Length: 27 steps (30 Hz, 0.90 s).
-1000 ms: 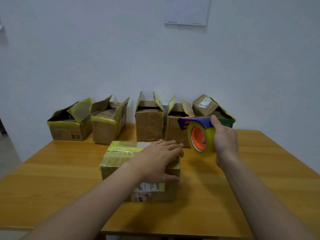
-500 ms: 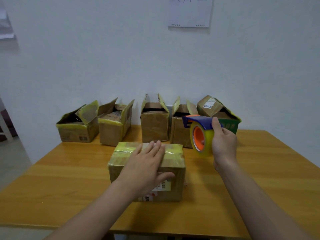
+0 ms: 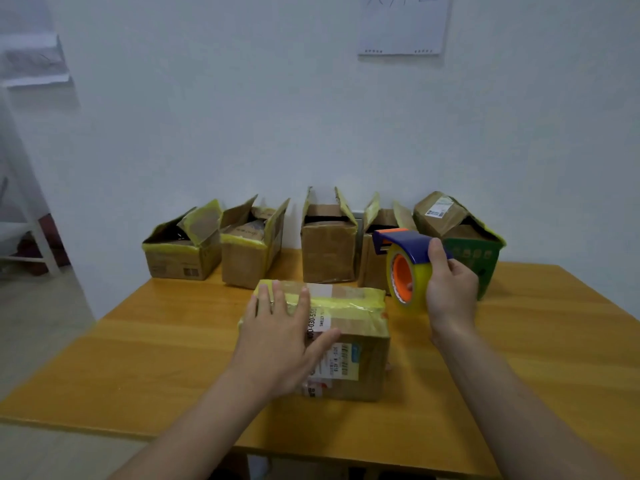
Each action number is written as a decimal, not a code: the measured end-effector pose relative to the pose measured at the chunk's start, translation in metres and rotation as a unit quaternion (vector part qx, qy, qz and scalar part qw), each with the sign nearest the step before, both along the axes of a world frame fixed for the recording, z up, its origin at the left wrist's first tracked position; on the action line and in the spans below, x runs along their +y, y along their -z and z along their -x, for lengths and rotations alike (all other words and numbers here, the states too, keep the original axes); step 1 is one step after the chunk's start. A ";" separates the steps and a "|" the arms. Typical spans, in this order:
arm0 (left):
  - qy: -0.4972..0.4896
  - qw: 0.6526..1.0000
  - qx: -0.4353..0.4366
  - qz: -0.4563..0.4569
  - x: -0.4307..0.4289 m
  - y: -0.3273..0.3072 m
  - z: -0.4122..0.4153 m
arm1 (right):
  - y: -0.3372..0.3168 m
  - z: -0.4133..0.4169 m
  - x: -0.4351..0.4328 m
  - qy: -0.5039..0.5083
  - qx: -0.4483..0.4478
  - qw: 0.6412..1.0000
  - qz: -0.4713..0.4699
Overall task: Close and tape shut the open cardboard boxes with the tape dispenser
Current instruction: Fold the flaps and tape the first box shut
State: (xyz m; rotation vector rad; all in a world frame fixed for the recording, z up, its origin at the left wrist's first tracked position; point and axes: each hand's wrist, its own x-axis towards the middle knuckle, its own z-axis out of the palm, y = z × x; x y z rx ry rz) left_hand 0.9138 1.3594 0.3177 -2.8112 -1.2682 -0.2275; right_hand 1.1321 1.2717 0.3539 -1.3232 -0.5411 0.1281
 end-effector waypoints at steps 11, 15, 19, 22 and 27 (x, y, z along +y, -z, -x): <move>-0.163 0.906 -0.193 0.341 0.085 -0.022 0.008 | 0.017 0.011 0.011 0.035 -0.201 0.979 0.008; -0.146 0.878 -0.262 0.372 0.078 -0.021 0.011 | 0.032 0.018 0.024 0.045 -0.228 0.972 0.030; -0.152 0.878 -0.284 0.354 0.073 -0.017 0.013 | 0.042 0.023 0.027 0.064 -0.206 0.976 0.029; -0.167 0.959 -0.156 0.168 0.074 -0.017 0.011 | 0.043 0.023 0.023 0.066 -0.201 0.977 0.032; -0.171 0.976 -0.066 0.116 0.074 -0.026 0.008 | 0.046 0.020 0.024 0.068 -0.175 0.981 0.042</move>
